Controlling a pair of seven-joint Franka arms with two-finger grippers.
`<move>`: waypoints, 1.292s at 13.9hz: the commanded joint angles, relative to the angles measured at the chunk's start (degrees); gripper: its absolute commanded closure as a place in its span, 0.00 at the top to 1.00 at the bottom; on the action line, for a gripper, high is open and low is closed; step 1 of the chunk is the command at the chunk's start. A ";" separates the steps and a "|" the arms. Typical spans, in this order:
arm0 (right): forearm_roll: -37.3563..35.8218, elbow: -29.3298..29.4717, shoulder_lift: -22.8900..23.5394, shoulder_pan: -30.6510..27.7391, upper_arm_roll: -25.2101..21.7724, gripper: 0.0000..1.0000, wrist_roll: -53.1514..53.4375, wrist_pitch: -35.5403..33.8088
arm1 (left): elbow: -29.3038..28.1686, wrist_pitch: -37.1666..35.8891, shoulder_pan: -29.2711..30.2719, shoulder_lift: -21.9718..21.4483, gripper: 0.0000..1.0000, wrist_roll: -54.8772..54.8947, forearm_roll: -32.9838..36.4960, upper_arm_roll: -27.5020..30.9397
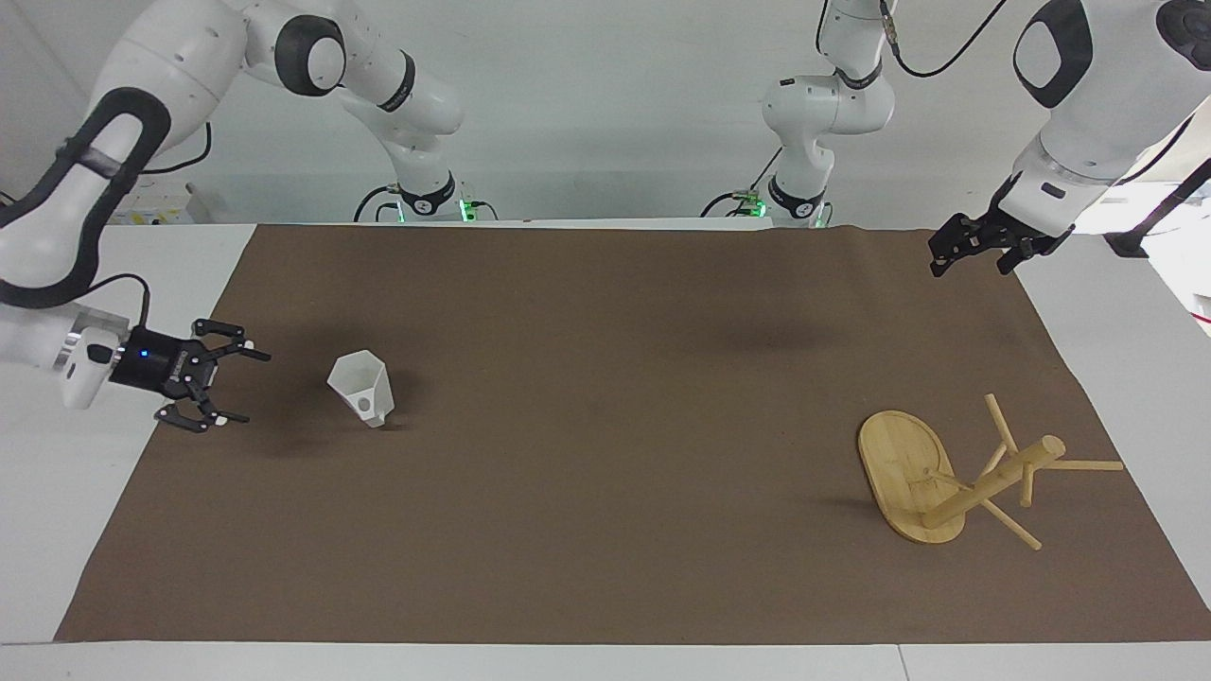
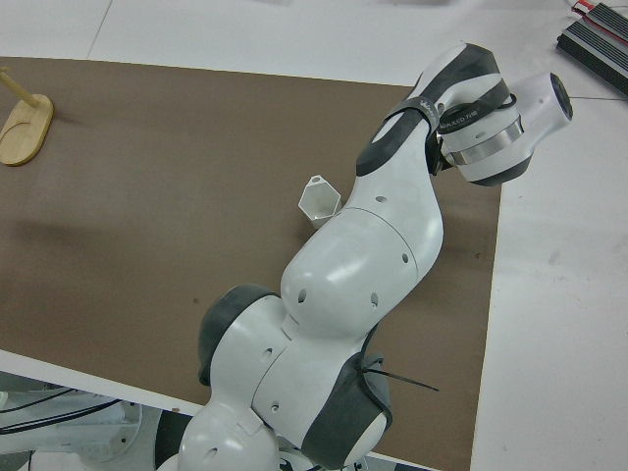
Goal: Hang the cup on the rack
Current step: 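Reach the right gripper to the white cup and grasp it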
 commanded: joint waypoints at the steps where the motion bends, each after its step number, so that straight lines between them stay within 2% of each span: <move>1: 8.58 -2.49 4.24 -0.80 1.07 1.00 -8.75 -2.59 | -0.78 0.15 0.36 -0.77 1.00 0.89 0.73 -0.10; 8: 10.72 -13.94 2.05 1.22 1.07 1.00 -25.13 -2.86 | -0.78 0.15 0.36 -0.77 1.00 0.89 0.82 -0.10; 15: 10.54 -15.97 1.43 1.92 1.07 1.00 -26.90 -1.71 | -0.78 0.06 0.36 -0.77 1.00 0.71 0.73 -0.10; 18: 10.63 -18.68 0.74 3.16 1.07 1.00 -28.21 -0.83 | -0.87 0.24 -0.52 -0.77 1.00 0.71 0.73 -0.71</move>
